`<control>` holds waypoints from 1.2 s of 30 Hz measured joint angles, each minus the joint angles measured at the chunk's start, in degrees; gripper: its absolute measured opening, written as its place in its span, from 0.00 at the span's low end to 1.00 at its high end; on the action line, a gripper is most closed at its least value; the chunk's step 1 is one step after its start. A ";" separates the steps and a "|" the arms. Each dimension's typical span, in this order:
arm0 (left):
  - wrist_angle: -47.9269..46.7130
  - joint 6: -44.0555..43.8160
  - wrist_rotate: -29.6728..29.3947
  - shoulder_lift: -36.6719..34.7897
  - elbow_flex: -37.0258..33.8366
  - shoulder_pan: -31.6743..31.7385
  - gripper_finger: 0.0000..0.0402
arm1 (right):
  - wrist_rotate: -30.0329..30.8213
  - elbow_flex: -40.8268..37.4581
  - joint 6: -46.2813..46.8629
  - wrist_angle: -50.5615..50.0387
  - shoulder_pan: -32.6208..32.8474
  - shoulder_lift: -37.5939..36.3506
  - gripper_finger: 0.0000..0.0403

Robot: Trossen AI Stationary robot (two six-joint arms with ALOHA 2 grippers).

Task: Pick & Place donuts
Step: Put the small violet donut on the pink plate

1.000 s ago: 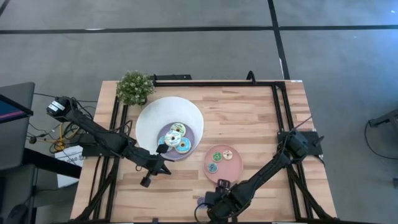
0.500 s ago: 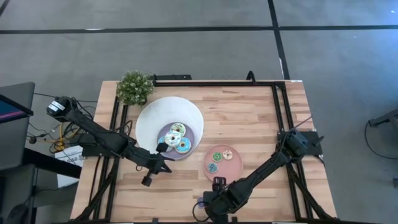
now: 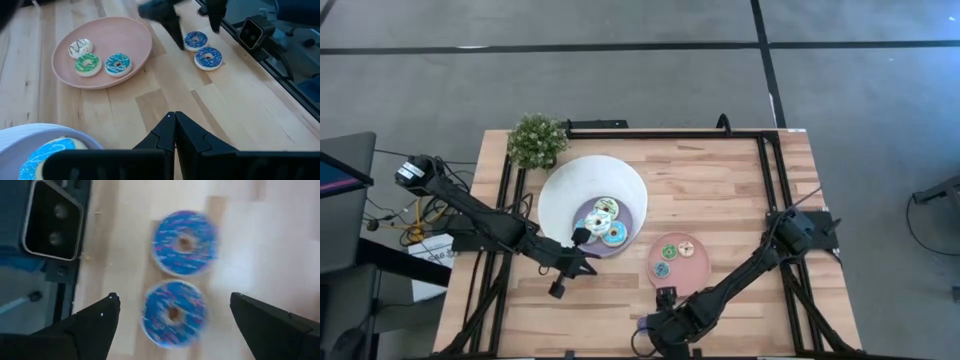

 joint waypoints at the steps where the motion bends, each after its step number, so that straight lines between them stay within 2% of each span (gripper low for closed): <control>1: 0.00 0.00 -0.11 0.00 0.00 0.00 0.00 | -0.47 -0.08 -0.72 0.21 -0.01 0.58 0.91; 9: -0.17 0.03 -0.25 0.00 0.00 0.03 0.00 | -1.85 0.16 -1.26 1.25 -0.24 2.19 0.90; 21: 0.02 0.39 0.50 0.02 0.00 1.57 0.00 | -1.34 0.16 -0.44 -0.19 -0.40 2.19 0.69; 36: 0.04 0.02 0.86 0.00 0.00 1.55 0.00 | -3.24 2.52 0.65 -5.53 -0.36 2.41 0.68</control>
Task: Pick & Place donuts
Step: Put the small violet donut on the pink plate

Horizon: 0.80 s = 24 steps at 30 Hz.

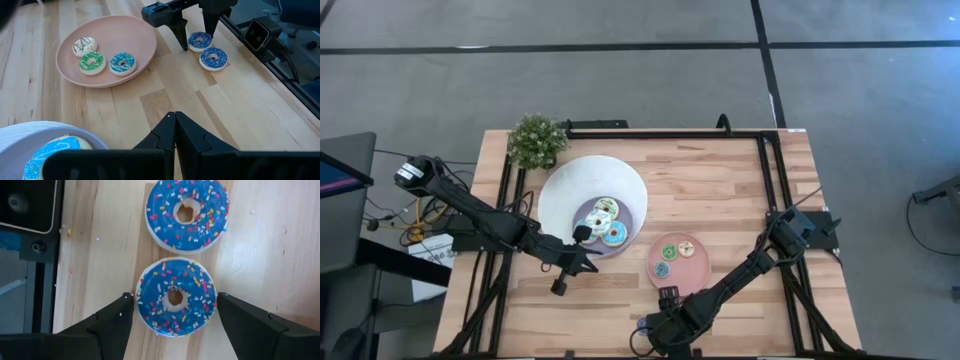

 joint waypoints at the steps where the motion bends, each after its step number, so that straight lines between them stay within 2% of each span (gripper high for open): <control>1: 0.00 -0.02 0.08 0.01 0.00 0.00 0.00 | 0.00 0.00 0.02 0.08 0.02 0.00 0.68; 24: 0.01 -1.36 1.53 0.01 0.00 -0.02 0.00 | 1.92 0.20 1.89 2.11 0.04 0.00 0.68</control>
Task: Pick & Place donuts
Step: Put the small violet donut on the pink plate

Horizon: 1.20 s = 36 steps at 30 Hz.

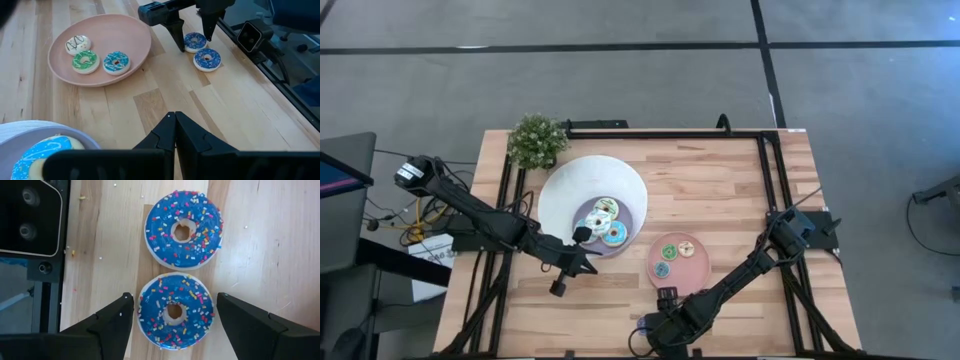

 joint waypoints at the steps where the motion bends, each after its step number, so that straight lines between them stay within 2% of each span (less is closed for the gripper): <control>1: 0.00 0.00 0.00 0.02 0.00 0.00 0.00 | 0.00 0.00 -0.02 0.00 0.00 0.00 0.68; 21: 0.00 0.00 -0.09 0.00 0.00 0.00 0.00 | 0.02 0.00 -0.13 0.02 0.00 -0.07 0.67; 36: 0.00 -0.48 -0.11 0.00 0.00 0.00 0.00 | 0.07 0.00 1.46 0.42 -0.02 -0.11 0.46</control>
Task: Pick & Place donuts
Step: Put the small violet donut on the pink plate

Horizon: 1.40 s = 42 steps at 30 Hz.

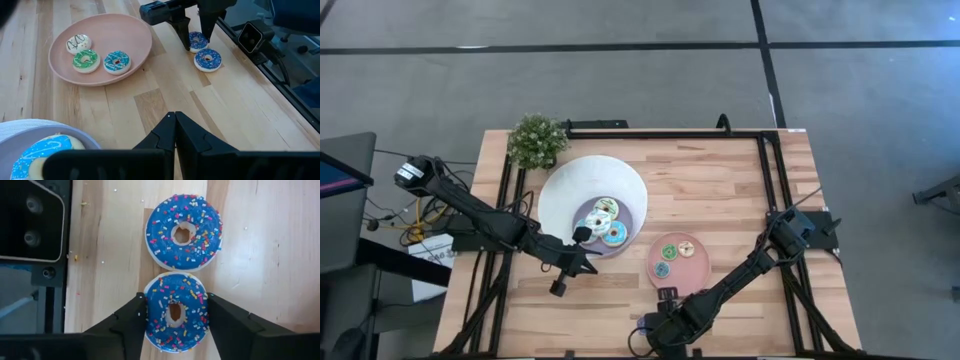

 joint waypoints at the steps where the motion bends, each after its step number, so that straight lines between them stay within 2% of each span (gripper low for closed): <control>1: -0.01 -0.02 0.00 0.00 0.00 0.01 0.00 | -0.02 0.00 0.79 -0.02 -0.14 0.00 0.45; 10: 0.18 -0.15 0.00 0.01 -0.02 0.02 0.00 | 0.56 0.00 2.98 -3.19 -0.74 -4.24 0.48; 14: 0.23 -0.15 -0.02 0.00 -0.02 0.02 0.00 | 2.50 0.00 3.98 -9.87 -0.74 -7.75 0.50; 19: 0.46 -0.15 -0.04 0.01 -0.02 0.00 0.00 | 13.37 0.00 4.36 -17.76 -0.22 -12.14 0.50; 22: 0.59 -0.80 -0.31 -0.01 -0.02 0.02 0.00 | 20.36 -0.51 8.86 -21.86 -0.31 -14.01 0.51; 27: 2.70 -1.03 -0.53 0.01 -0.04 0.00 0.00 | 22.47 -7.90 16.98 -22.33 0.01 -17.10 0.51; 33: 4.04 -1.10 -4.93 0.01 -0.04 0.02 0.00 | 22.25 -18.92 24.14 -12.75 1.64 -20.96 0.55; 42: 7.26 -2.03 -13.94 0.01 -0.04 0.04 0.00 | 20.84 -37.39 26.08 -0.08 1.52 -32.15 0.57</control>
